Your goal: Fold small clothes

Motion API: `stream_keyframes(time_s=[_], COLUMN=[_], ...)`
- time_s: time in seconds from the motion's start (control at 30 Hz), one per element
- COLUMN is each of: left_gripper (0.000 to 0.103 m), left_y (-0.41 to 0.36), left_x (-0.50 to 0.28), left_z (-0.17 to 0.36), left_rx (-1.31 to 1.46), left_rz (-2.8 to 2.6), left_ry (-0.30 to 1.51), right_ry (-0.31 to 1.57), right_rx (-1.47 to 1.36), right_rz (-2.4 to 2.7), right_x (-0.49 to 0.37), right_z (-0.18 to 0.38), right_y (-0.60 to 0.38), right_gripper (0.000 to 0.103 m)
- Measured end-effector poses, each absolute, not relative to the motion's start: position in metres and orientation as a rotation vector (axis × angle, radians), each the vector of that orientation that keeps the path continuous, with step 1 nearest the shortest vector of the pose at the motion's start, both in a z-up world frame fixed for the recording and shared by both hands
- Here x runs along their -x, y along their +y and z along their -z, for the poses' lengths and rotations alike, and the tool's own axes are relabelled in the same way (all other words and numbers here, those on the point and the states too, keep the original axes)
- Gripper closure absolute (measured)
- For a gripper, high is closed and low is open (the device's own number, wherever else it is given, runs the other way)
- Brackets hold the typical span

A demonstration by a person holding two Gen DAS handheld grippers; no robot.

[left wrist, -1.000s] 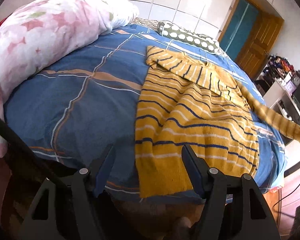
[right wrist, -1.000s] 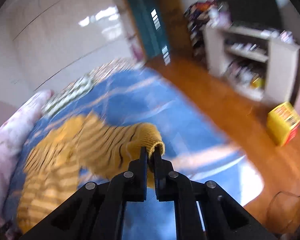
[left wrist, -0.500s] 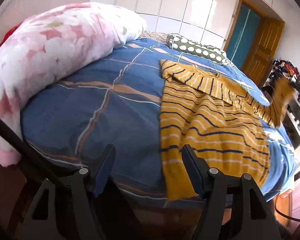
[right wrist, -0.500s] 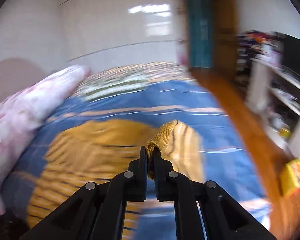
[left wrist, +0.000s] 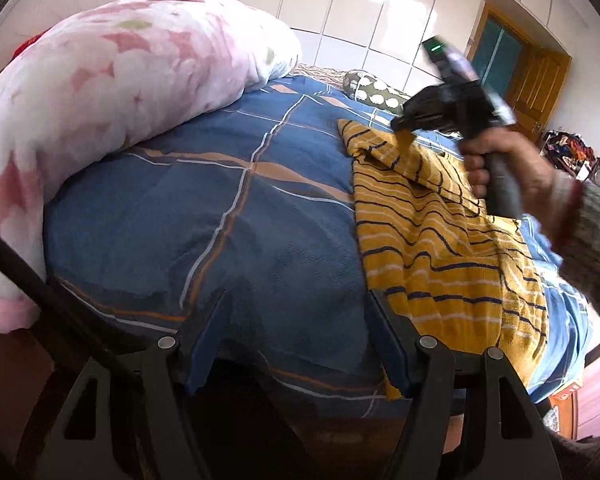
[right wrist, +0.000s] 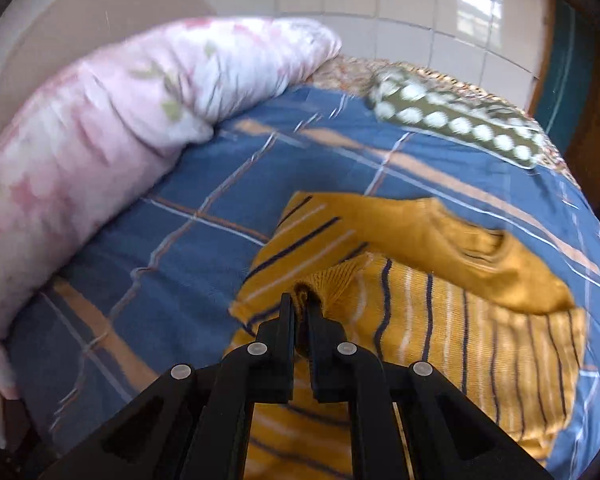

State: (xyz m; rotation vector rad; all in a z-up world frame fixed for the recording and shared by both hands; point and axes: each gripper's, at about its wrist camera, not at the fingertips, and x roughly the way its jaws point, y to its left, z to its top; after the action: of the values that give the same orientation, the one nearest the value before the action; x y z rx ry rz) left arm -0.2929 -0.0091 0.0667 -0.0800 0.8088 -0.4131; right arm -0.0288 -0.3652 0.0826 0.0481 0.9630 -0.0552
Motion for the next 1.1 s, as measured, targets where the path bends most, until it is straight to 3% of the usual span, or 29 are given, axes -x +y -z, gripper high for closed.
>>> stream_keyframes(time_s=[0.17, 0.3, 0.37, 0.43, 0.5, 0.73, 0.9, 1.1], left_gripper=[0.035, 0.035, 0.035, 0.035, 0.035, 0.035, 0.028, 0.028], left_y=[-0.009, -0.012, -0.012, -0.013, -0.015, -0.032, -0.046, -0.082], left_x=[0.289, 0.288, 0.289, 0.29, 0.291, 0.289, 0.255, 0.214], left_z=[-0.062, -0.06, -0.061, -0.062, -0.063, -0.065, -0.058, -0.043], left_rx=[0.091, 0.089, 0.094, 0.1, 0.094, 0.023, 0.112, 0.211], left_rz=[0.417, 0.409, 0.407, 0.404, 0.396, 0.399, 0.472, 0.592], left_ry=[0.821, 0.833, 0.834, 0.832, 0.829, 0.852, 0.962, 1.082], right_ry=[1.042, 1.049, 0.991, 0.922, 0.878, 0.873, 0.881, 0.815], right_rx=[-0.082, -0.184, -0.246, -0.242, -0.219, -0.293, -0.463, -0.711], right_rz=[0.056, -0.033, -0.094, -0.107, -0.108, 0.015, 0.154, 0.165], right_x=[-0.005, -0.007, 0.007, 0.031, 0.062, 0.205, 0.314, 0.378], right_z=[-0.044, -0.043, -0.063, -0.088, -0.108, -0.11, -0.081, -0.041], right_y=[-0.365, -0.373, -0.379, -0.384, -0.394, -0.474, -0.549, -0.587], right_gripper=[0.096, 0.089, 0.078, 0.052, 0.047, 0.046, 0.042, 0.042])
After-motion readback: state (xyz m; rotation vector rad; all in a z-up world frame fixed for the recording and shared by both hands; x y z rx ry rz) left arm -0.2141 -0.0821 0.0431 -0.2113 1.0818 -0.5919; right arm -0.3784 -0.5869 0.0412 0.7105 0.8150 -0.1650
